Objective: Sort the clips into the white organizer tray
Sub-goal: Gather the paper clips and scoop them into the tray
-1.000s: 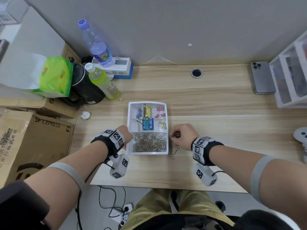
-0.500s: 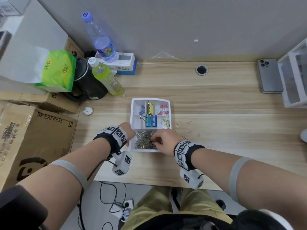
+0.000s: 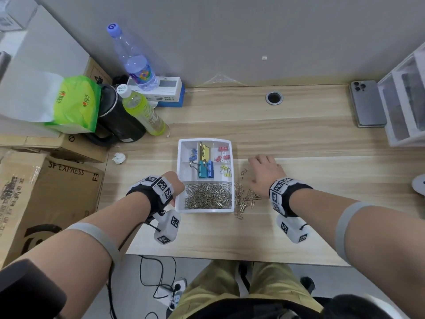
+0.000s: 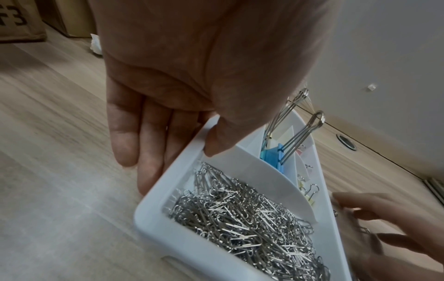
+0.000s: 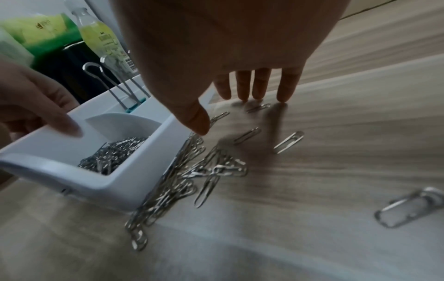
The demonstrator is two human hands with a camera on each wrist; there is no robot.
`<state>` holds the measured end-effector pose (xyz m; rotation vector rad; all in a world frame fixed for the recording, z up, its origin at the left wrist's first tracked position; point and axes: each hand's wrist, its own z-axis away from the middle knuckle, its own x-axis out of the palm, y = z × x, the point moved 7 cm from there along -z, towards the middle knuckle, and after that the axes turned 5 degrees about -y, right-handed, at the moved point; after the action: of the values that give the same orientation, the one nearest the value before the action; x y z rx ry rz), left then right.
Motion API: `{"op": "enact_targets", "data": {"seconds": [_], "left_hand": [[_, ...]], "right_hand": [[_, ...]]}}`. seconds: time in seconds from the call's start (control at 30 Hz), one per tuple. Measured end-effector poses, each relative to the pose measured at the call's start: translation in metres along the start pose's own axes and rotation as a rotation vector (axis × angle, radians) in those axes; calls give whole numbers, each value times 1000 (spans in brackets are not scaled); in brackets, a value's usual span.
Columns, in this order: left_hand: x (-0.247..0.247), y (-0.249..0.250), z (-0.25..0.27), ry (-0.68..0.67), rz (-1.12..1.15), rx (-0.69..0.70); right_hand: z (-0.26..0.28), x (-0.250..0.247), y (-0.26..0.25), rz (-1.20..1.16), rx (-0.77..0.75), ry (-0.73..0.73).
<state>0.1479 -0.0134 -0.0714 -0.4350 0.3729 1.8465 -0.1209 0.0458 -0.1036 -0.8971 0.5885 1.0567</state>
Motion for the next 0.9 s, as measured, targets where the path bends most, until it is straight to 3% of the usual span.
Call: {"op": "enact_targets", "data": {"seconds": [0.27,0.53,0.73,0.83,0.9], "left_hand": [[0,-1,-1,45,16,-6],[4,-1,-6,30,40,28],[2,0,-6,39,-4,38],[2,0,-4,21,-2,7],[2,-1,-2,13,22,-4]], "right_hand": [[9,30,-30,91,-197,-99],[18,37,-30,142,-331,-192],[11,11,6,96,-111,25],[10,12,20,102,-26,10],[10,19,17,107,-54,-27]]}}
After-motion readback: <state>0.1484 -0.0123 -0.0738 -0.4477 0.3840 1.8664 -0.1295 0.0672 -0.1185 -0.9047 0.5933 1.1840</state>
